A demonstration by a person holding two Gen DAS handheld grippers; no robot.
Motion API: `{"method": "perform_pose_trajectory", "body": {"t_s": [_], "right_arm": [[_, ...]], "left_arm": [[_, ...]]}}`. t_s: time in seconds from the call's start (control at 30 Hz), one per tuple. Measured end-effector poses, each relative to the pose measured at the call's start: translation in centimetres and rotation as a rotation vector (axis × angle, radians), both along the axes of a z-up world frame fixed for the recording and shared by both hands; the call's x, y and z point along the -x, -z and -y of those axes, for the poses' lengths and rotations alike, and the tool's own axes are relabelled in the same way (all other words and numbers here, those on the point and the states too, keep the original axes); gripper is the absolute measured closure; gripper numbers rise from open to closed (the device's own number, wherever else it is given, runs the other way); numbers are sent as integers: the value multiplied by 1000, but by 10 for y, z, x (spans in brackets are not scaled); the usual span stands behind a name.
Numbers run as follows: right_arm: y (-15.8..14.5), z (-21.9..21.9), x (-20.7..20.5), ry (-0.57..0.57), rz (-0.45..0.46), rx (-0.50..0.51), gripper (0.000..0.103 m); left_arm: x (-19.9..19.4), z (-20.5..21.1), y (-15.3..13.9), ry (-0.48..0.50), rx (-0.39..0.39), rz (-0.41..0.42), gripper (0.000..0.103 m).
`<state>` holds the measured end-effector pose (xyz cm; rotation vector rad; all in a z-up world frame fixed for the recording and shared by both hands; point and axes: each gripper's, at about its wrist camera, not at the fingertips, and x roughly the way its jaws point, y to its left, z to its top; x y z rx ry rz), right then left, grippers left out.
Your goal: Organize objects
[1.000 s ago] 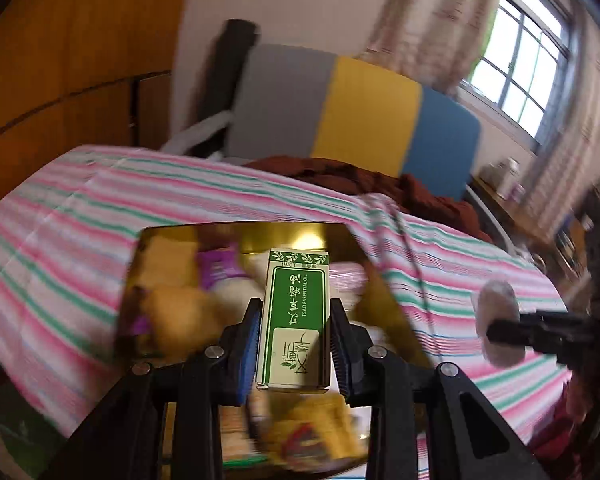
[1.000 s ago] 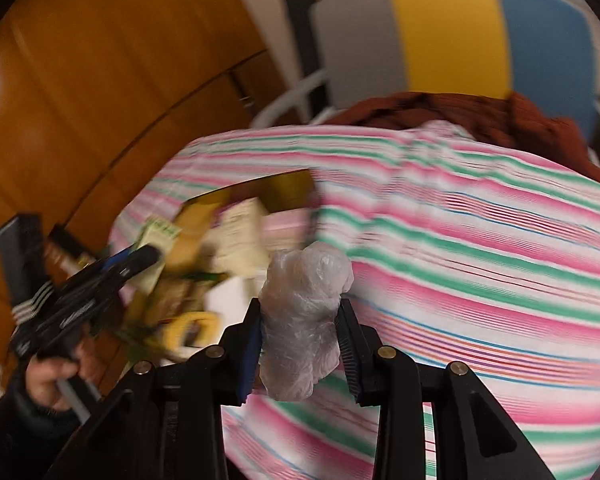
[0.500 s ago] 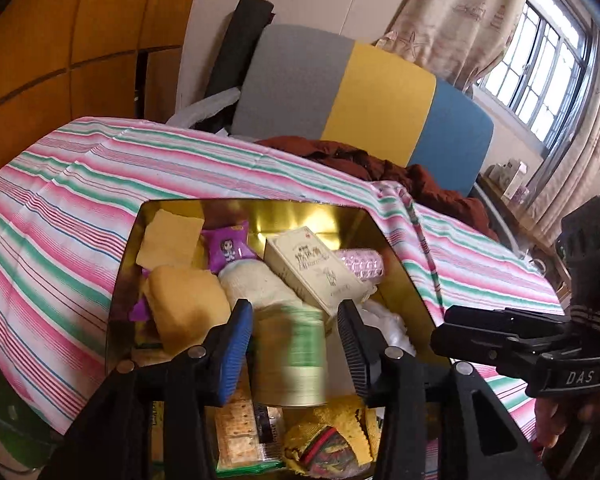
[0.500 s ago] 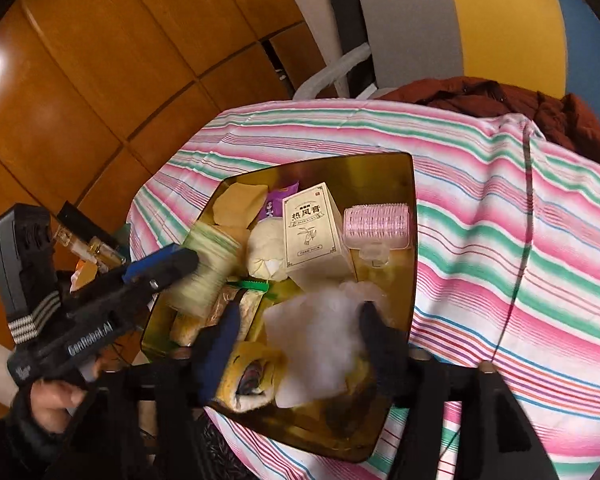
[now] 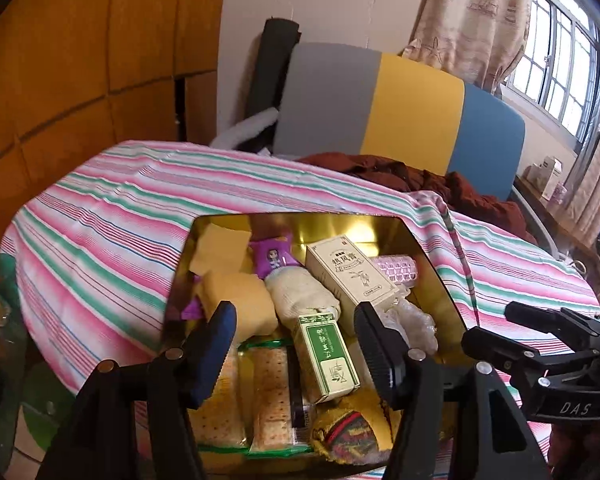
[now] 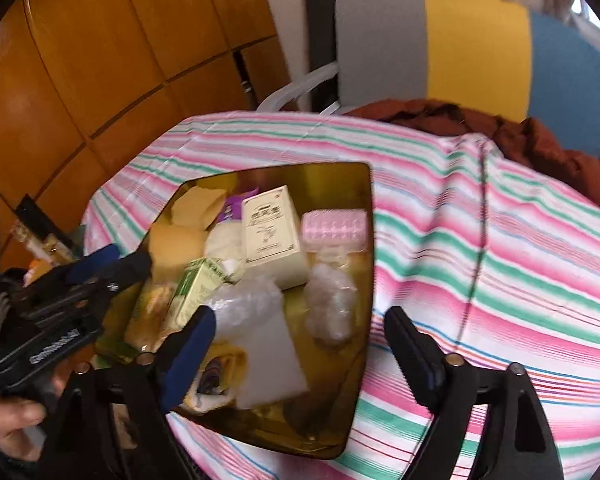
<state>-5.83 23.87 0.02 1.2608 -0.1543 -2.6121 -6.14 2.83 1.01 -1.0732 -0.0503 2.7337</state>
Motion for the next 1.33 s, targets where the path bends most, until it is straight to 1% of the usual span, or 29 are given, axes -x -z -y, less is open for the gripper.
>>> {"method": "perform_pose_trajectory", "body": {"t_s": [0.1, 0.17, 0.27, 0.4, 0.57, 0.7, 0.83, 0.97, 1.07, 1.1, 1.13, 1.2, 1.33], "right_arm": [[-4, 1, -10, 32, -41, -31, 11], [-6, 2, -18, 58, -66, -64, 8], [-6, 5, -28, 95, -89, -96, 8], [-7, -2, -40, 155, -114, -100, 8], [-8, -3, -47, 175, -126, -96, 7], [-10, 0, -51, 188, -146, -108, 7], [-13, 1, -55, 201, -172, -119, 5], [-15, -1, -56, 211, -180, -121, 4], [-16, 1, -56, 204, -184, -126, 4], [-16, 2, -56, 201, -184, -128, 3], [-16, 2, -56, 200, -184, -128, 3], [-15, 3, -56, 197, -182, -130, 3], [-14, 7, -55, 189, -184, -135, 3]], "left_arm": [[-9, -3, -3, -35, 54, -9, 40], [-16, -4, -3, -55, 71, -16, 39], [-28, -2, -3, -87, 72, -37, 39], [-37, 5, 4, -130, 78, -28, 39], [-47, 10, 6, -128, 54, -33, 40], [-49, 10, 8, -119, 23, -19, 40], [-50, 10, 10, -125, 2, -5, 40], [-49, 9, 13, -128, 14, 1, 40], [-50, 8, 12, -133, 47, -28, 42], [-51, 9, 12, -137, 37, -37, 47], [-51, 10, 11, -141, 31, -42, 48], [-52, 11, 10, -143, 26, -55, 48], [-51, 10, 9, -126, 6, -39, 48]]}}
